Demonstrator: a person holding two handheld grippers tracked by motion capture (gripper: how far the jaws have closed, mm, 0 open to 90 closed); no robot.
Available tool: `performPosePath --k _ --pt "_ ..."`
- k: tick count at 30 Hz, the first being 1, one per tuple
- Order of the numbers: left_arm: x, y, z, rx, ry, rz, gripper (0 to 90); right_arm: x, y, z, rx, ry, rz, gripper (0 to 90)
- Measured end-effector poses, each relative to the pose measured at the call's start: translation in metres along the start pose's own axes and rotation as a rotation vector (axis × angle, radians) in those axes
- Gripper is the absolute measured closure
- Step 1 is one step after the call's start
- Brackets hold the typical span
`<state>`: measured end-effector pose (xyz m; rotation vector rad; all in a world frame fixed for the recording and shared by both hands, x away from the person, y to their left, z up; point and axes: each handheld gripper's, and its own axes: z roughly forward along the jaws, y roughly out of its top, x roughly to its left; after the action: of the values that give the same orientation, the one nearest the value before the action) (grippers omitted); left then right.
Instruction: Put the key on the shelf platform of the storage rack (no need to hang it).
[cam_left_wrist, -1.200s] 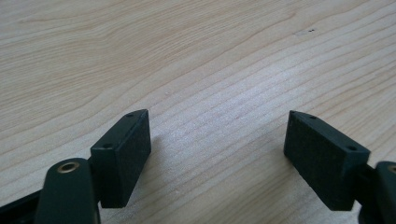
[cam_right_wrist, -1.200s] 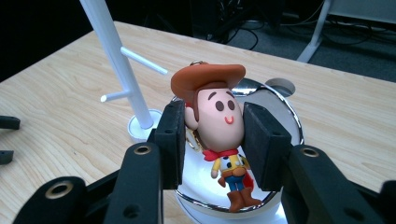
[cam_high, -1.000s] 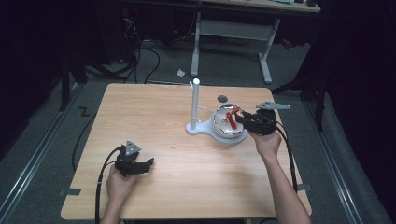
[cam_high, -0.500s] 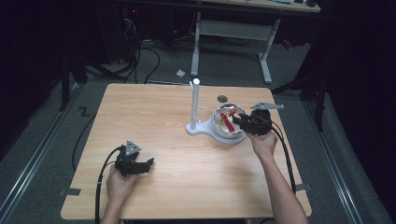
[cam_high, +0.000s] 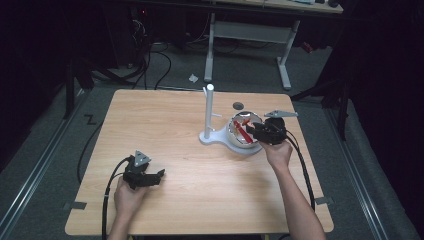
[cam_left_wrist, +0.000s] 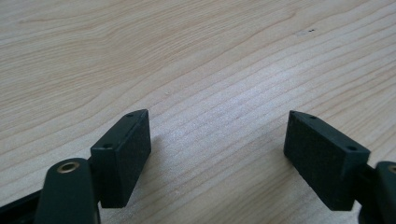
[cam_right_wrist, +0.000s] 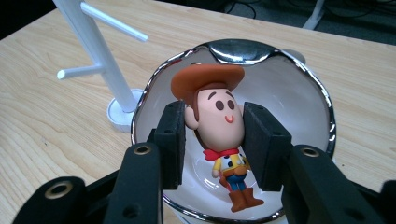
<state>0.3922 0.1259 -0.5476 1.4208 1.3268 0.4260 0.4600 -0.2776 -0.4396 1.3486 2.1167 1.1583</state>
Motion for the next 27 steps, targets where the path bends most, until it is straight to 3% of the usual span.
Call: performPosePath --k 17,27 --pt "0.0 0.0 0.0 0.0 0.0 0.0 23.3 -0.002 -0.004 0.016 0.056 -0.012 0.008 59.9" --pt "0.0 0.0 0.0 0.0 0.0 0.0 23.3 -0.005 0.0 0.0 0.022 -0.019 0.014 52.3"
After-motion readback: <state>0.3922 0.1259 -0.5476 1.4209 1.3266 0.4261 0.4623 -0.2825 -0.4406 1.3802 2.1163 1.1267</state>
